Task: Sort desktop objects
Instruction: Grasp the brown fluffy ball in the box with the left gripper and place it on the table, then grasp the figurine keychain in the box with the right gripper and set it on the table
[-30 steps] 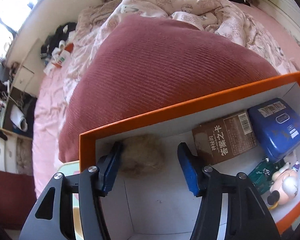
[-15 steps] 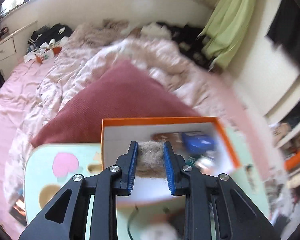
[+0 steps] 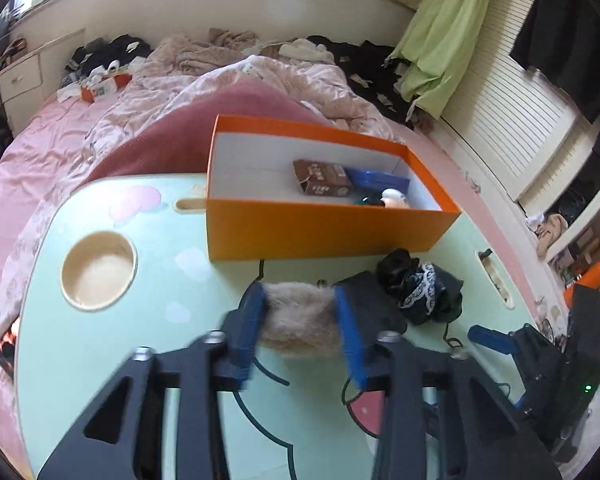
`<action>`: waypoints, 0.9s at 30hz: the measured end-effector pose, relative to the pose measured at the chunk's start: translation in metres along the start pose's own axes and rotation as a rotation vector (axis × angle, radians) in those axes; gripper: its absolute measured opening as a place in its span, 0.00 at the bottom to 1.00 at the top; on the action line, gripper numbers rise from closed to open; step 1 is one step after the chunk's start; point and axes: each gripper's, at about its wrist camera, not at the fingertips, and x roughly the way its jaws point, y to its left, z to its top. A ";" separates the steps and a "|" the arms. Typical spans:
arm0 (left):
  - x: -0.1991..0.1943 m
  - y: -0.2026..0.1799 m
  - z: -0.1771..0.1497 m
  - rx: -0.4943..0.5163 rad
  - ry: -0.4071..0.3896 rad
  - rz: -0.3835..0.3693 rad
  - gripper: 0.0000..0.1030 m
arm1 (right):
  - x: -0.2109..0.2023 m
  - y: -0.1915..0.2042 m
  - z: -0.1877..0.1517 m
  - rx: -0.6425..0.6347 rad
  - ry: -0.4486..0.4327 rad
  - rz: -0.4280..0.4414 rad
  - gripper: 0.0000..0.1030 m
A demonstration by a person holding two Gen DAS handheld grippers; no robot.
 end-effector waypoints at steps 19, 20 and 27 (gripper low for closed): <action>-0.001 -0.002 -0.074 0.087 0.030 0.249 0.95 | -0.002 -0.001 0.000 -0.004 -0.002 -0.006 1.00; 0.000 -0.002 -0.074 0.085 0.034 0.249 0.98 | -0.002 -0.001 0.000 -0.004 -0.002 -0.007 1.00; 0.000 0.000 -0.076 0.069 0.037 0.258 1.00 | -0.003 -0.001 0.000 -0.005 -0.002 -0.008 1.00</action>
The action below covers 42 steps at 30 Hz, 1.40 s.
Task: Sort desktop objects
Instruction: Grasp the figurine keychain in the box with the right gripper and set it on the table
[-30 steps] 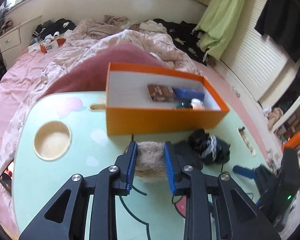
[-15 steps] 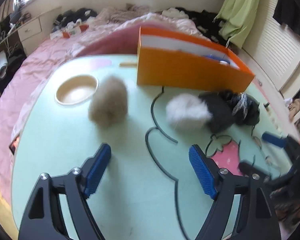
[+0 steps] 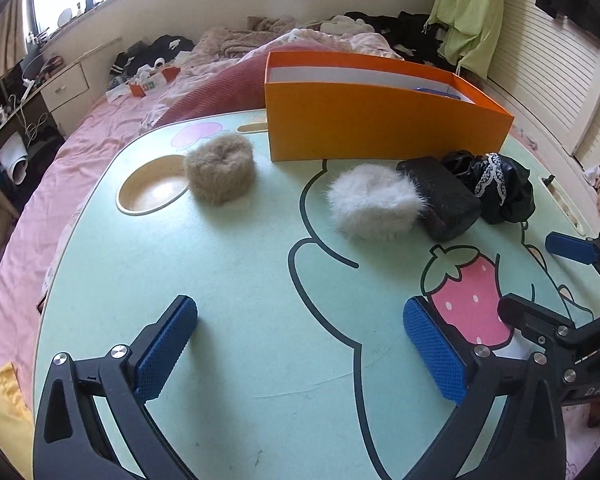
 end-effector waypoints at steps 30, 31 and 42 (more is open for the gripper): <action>0.002 0.008 0.001 -0.042 -0.040 -0.056 1.00 | 0.082 -0.066 0.171 0.220 0.327 0.045 0.55; 0.002 0.008 0.001 -0.044 -0.040 -0.057 1.00 | 0.082 -0.064 0.172 0.207 0.325 0.024 0.49; 0.002 0.009 0.000 -0.052 -0.047 -0.068 1.00 | 0.074 -0.075 0.172 0.231 0.244 0.071 0.13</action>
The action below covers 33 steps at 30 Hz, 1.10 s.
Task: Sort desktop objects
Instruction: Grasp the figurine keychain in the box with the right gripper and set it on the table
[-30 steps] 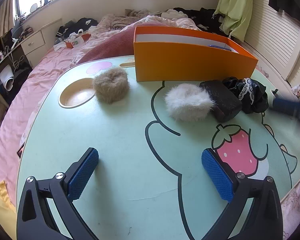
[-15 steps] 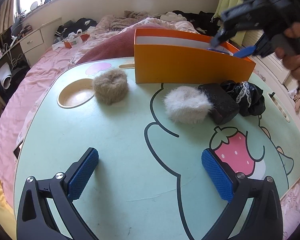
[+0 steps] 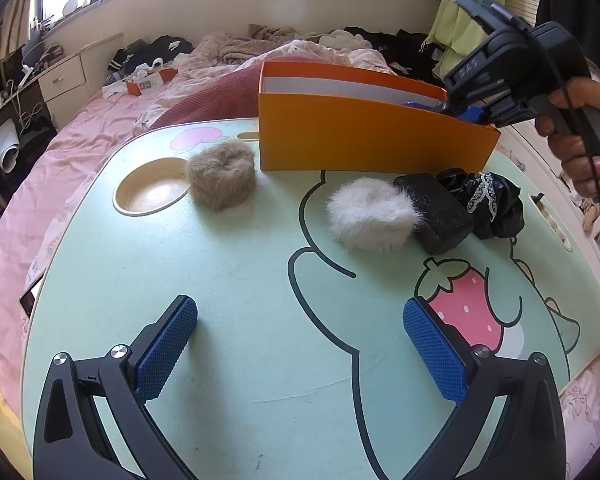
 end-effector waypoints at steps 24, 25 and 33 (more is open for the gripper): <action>0.001 -0.001 0.000 -0.003 -0.003 -0.004 1.00 | -0.026 0.020 0.013 -0.065 0.040 -0.005 0.64; 0.001 0.000 0.000 -0.003 -0.003 -0.004 1.00 | -0.019 0.019 0.013 -0.064 0.077 -0.010 0.62; 0.000 0.001 0.001 -0.007 -0.006 -0.011 1.00 | 0.018 0.007 0.010 -0.004 0.196 0.115 0.19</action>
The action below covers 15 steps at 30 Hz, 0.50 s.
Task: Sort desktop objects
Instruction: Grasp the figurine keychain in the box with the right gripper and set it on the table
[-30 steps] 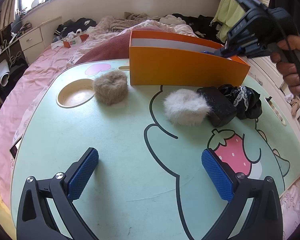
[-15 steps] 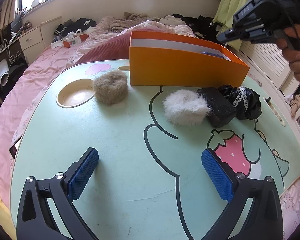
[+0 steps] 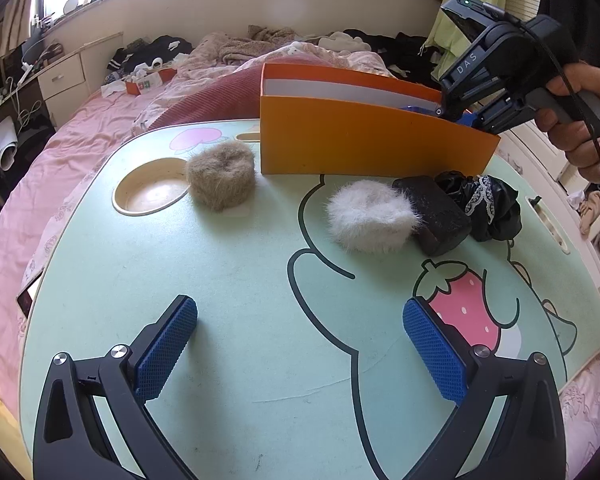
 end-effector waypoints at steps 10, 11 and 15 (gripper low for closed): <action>0.000 -0.001 0.001 -0.001 -0.001 -0.001 1.00 | -0.072 0.004 -0.020 -0.006 -0.260 0.099 0.18; 0.001 -0.001 0.001 -0.001 -0.001 -0.001 1.00 | -0.082 0.007 -0.024 -0.013 -0.282 0.121 0.18; 0.000 0.000 0.001 -0.001 -0.001 -0.001 1.00 | -0.122 0.025 -0.049 -0.074 -0.363 0.193 0.18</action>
